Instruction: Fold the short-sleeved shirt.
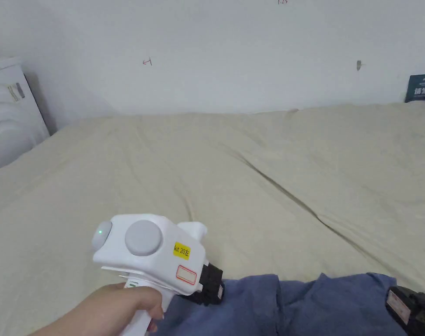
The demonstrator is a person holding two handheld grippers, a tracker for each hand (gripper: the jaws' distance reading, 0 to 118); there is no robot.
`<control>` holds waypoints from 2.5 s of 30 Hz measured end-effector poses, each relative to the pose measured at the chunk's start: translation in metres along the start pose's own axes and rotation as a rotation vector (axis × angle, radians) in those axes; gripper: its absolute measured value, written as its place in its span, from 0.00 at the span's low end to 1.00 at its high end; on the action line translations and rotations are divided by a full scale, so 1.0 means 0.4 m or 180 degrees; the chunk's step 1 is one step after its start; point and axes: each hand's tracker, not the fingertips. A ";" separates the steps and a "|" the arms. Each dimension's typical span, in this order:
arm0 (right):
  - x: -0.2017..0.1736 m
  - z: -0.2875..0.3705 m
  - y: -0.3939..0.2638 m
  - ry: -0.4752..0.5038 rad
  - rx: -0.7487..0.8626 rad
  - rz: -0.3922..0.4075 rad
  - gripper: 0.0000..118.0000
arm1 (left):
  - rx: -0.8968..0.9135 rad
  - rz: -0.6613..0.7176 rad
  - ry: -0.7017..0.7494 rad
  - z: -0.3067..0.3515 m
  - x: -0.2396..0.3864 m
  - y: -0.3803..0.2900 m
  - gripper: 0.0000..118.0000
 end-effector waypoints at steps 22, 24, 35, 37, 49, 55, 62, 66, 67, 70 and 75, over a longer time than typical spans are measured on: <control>-0.003 -0.008 -0.003 -0.0042 -0.0163 0.0015 0.00 | 0.0447 0.0122 -0.0996 0.031 -0.080 -0.035 0.02; -0.005 -0.010 0.002 -0.0034 -0.0172 0.0023 0.00 | 0.0264 0.0325 -0.0956 0.051 -0.177 -0.043 0.02; -0.040 -0.031 0.019 0.0001 -0.0285 0.0043 0.00 | 0.0332 0.0978 -0.1377 0.036 -0.412 -0.118 1.00; -0.047 -0.031 0.024 -0.0004 -0.0281 0.0078 0.00 | 0.0121 0.1066 -0.1601 -0.007 -0.410 -0.115 1.00; -0.063 -0.061 0.026 -0.0006 -0.0394 0.0051 0.00 | 0.0107 0.0989 -0.1891 -0.108 -0.345 -0.089 1.00; -0.060 -0.069 0.020 0.0001 -0.0513 0.0111 0.00 | 0.0022 0.0544 -0.0890 -0.091 -0.303 -0.099 0.11; -0.055 -0.064 0.023 0.0072 -0.0504 0.0100 0.00 | -0.0087 0.0260 -0.0055 0.004 -0.248 -0.067 0.11; -0.042 -0.057 0.026 0.0174 -0.0424 0.0080 0.00 | -0.0235 0.0160 0.0719 0.098 -0.254 -0.043 0.11; -0.038 -0.056 0.026 0.0172 -0.0415 0.0081 0.00 | -0.0241 0.0197 0.1029 0.118 -0.253 -0.036 0.11; -0.019 -0.048 0.026 0.0191 -0.0391 0.0027 0.00 | -0.0206 0.0027 0.1581 0.166 -0.240 -0.023 0.10; 0.016 -0.025 0.026 0.0197 -0.0395 -0.0069 0.00 | -0.0182 0.0096 0.1118 0.173 -0.136 0.005 0.10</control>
